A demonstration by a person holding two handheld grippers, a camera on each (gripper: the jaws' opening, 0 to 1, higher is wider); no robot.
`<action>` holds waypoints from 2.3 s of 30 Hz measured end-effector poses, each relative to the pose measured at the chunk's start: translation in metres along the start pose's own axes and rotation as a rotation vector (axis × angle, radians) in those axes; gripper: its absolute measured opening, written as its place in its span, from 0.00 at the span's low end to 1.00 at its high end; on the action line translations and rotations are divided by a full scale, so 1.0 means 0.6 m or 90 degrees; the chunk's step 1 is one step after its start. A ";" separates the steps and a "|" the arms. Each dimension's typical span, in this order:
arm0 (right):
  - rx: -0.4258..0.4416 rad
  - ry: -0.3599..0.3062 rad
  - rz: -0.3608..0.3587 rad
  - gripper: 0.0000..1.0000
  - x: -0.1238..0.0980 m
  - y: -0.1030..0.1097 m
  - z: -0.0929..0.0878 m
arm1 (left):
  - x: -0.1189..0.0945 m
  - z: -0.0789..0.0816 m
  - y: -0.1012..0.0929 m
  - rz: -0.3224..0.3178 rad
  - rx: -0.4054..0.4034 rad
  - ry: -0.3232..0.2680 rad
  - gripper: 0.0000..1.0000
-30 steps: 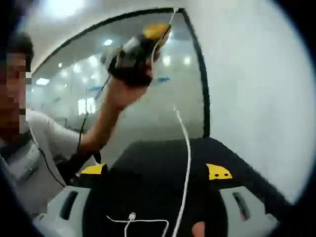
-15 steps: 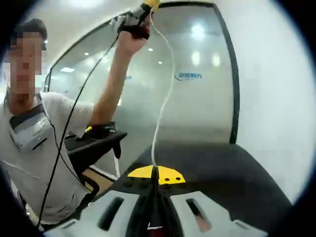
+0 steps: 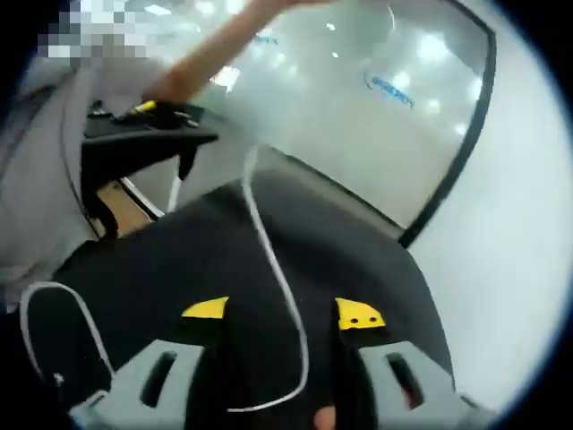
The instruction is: Grab the wires, straighten them and put them on the rack
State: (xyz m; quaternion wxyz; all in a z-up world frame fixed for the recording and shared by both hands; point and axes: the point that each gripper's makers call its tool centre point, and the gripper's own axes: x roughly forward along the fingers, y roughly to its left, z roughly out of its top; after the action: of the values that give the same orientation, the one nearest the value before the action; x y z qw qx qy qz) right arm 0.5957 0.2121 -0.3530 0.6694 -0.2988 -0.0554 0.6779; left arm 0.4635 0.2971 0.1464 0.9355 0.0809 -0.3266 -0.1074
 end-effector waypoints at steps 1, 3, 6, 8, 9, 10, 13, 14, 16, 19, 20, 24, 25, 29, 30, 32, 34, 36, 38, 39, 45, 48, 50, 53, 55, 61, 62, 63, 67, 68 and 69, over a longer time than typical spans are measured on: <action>0.024 -0.013 -0.004 0.02 -0.006 -0.004 0.005 | -0.009 0.007 0.006 0.007 0.012 -0.005 0.03; 0.101 -0.033 0.013 0.00 -0.035 -0.012 0.028 | -0.032 0.004 0.018 0.020 0.058 0.002 0.03; 0.134 -0.135 -0.029 0.00 -0.107 -0.064 0.147 | -0.075 -0.059 0.015 0.000 0.080 0.071 0.03; 0.128 -0.152 -0.077 0.00 -0.151 -0.109 0.223 | -0.096 -0.093 0.009 -0.009 0.041 0.085 0.03; 0.125 -0.156 -0.100 0.00 -0.172 -0.130 0.266 | -0.107 -0.113 0.001 -0.023 0.013 0.084 0.03; 0.122 -0.162 -0.117 0.00 -0.186 -0.146 0.294 | -0.110 -0.130 0.007 -0.033 -0.021 0.089 0.03; 0.062 -0.211 -0.141 0.00 -0.234 -0.182 0.436 | -0.134 -0.190 -0.036 -0.103 -0.118 0.073 0.04; 0.034 -0.203 -0.164 0.00 -0.243 -0.196 0.469 | -0.142 -0.210 -0.061 -0.130 -0.185 0.057 0.04; -0.010 -0.173 -0.216 0.00 -0.250 -0.222 0.536 | -0.142 -0.240 -0.090 -0.146 -0.246 0.044 0.05; -0.053 -0.147 -0.252 0.00 -0.245 -0.241 0.610 | -0.127 -0.286 -0.129 -0.160 -0.250 0.061 0.10; -0.071 -0.140 -0.260 0.00 -0.241 -0.245 0.638 | -0.121 -0.299 -0.155 -0.184 -0.271 0.069 0.11; -0.125 -0.092 -0.311 0.00 -0.231 -0.271 0.728 | -0.092 -0.318 -0.240 -0.267 -0.338 0.072 0.33; -0.124 -0.093 -0.308 0.00 -0.225 -0.270 0.748 | -0.088 -0.316 -0.265 -0.295 -0.336 0.070 0.47; -0.145 -0.083 -0.311 0.00 -0.212 -0.255 0.806 | -0.073 -0.308 -0.316 -0.322 -0.352 0.078 0.65; -0.144 -0.086 -0.309 0.00 -0.207 -0.250 0.816 | -0.069 -0.308 -0.315 -0.315 -0.356 0.079 0.57; -0.148 -0.089 -0.302 0.00 -0.201 -0.245 0.828 | -0.066 -0.311 -0.311 -0.303 -0.350 0.081 0.31; -0.151 -0.093 -0.299 0.00 -0.193 -0.243 0.841 | -0.060 -0.320 -0.297 -0.278 -0.350 0.091 0.27; -0.150 -0.091 -0.297 0.00 -0.184 -0.243 0.842 | -0.063 -0.317 -0.290 -0.287 -0.374 0.091 0.12; -0.160 -0.074 -0.301 0.00 -0.179 -0.255 0.835 | -0.066 -0.315 -0.273 -0.287 -0.359 0.120 0.01; -0.172 -0.069 -0.304 0.00 -0.182 -0.259 0.830 | -0.063 -0.313 -0.246 -0.256 -0.308 0.121 0.01; -0.159 -0.024 -0.326 0.25 -0.195 -0.284 0.708 | -0.032 -0.252 -0.067 -0.125 -0.260 0.139 0.01; -0.109 0.039 -0.320 0.42 -0.191 -0.288 0.594 | 0.010 -0.215 0.027 -0.064 -0.279 0.147 0.01; -0.078 0.079 -0.316 0.46 -0.193 -0.286 0.516 | 0.043 -0.190 0.090 -0.017 -0.243 0.133 0.01; -0.021 0.105 -0.272 0.46 -0.197 -0.246 0.416 | 0.084 -0.156 0.152 0.012 -0.216 0.130 0.00; 0.034 0.087 -0.193 0.43 -0.193 -0.192 0.367 | 0.103 -0.136 0.185 0.044 -0.177 0.124 0.00; 0.232 0.171 0.053 0.57 -0.169 0.009 0.159 | 0.144 -0.049 0.205 0.078 -0.078 0.084 0.00; 0.245 0.177 0.064 0.57 -0.160 0.026 0.133 | 0.146 -0.039 0.195 0.076 -0.076 0.083 0.00; 0.251 0.156 0.076 0.56 -0.146 0.038 0.126 | 0.155 -0.030 0.187 0.070 -0.069 0.084 0.00; 0.291 0.119 0.053 0.54 -0.080 0.037 0.129 | 0.176 -0.001 0.141 0.048 -0.026 0.087 0.00; 0.269 0.117 0.028 0.51 -0.064 0.024 0.130 | 0.187 -0.007 0.146 0.048 0.000 0.105 0.00; 0.252 0.122 0.001 0.47 -0.055 0.011 0.133 | 0.190 -0.022 0.146 0.052 0.014 0.131 0.00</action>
State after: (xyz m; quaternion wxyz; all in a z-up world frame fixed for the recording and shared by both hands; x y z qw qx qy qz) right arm 0.5492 0.2067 -0.2800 0.7168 -0.2245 0.1431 0.6445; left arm 0.5719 0.3535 0.2235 0.9667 0.0880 -0.2334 -0.0568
